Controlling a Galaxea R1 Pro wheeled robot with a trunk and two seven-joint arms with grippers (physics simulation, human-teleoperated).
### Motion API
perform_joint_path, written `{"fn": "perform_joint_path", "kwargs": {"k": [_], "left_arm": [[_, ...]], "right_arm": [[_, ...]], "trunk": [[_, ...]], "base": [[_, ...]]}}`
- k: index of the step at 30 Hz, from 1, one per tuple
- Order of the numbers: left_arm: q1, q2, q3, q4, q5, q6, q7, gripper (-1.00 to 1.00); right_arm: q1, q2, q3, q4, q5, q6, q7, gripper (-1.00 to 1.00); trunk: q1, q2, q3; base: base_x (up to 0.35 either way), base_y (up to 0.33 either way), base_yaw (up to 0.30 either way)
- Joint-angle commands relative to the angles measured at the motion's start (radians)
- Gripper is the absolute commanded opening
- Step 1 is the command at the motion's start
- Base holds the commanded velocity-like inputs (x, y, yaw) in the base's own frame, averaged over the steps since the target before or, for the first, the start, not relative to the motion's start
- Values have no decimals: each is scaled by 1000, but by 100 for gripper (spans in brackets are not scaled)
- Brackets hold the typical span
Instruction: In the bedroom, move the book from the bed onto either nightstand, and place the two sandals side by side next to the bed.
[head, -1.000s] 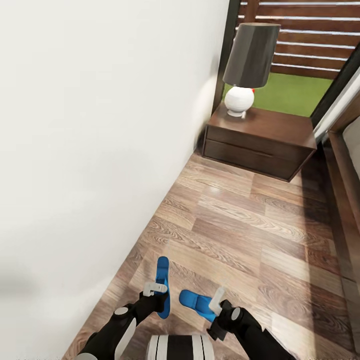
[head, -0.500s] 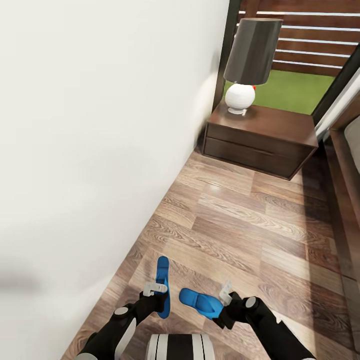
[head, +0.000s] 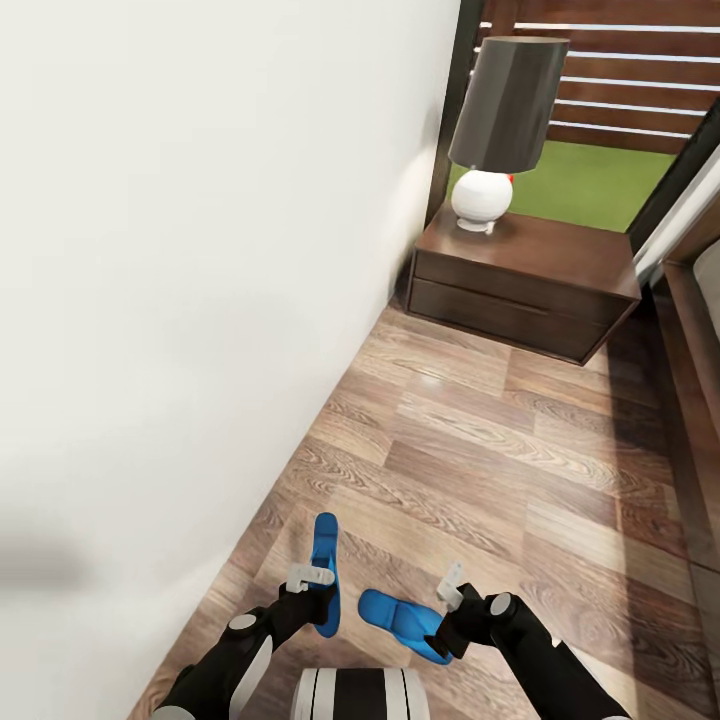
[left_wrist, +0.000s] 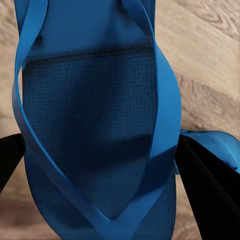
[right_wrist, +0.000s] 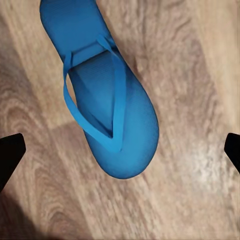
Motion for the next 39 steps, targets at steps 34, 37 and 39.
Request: {"fn": "perform_joint_path", "kwargs": {"k": [34,37,39], "left_arm": [[0,0,-2,-1,8,4,0,-100],[0,0,-2,-1,8,4,0,-100],[0,0,-2,-1,8,4,0,-100]], "right_arm": [[0,9,16,217,16,-15,-338,100],[0,9,16,219,16,-22,-339,100],[0,9,16,219,16,-22,-340,100]], "trunk": [[0,0,-1],[0,-1,-5],[1,-1,-12]], "base": [[33,11,0],[0,0,0],[0,0,0]]}}
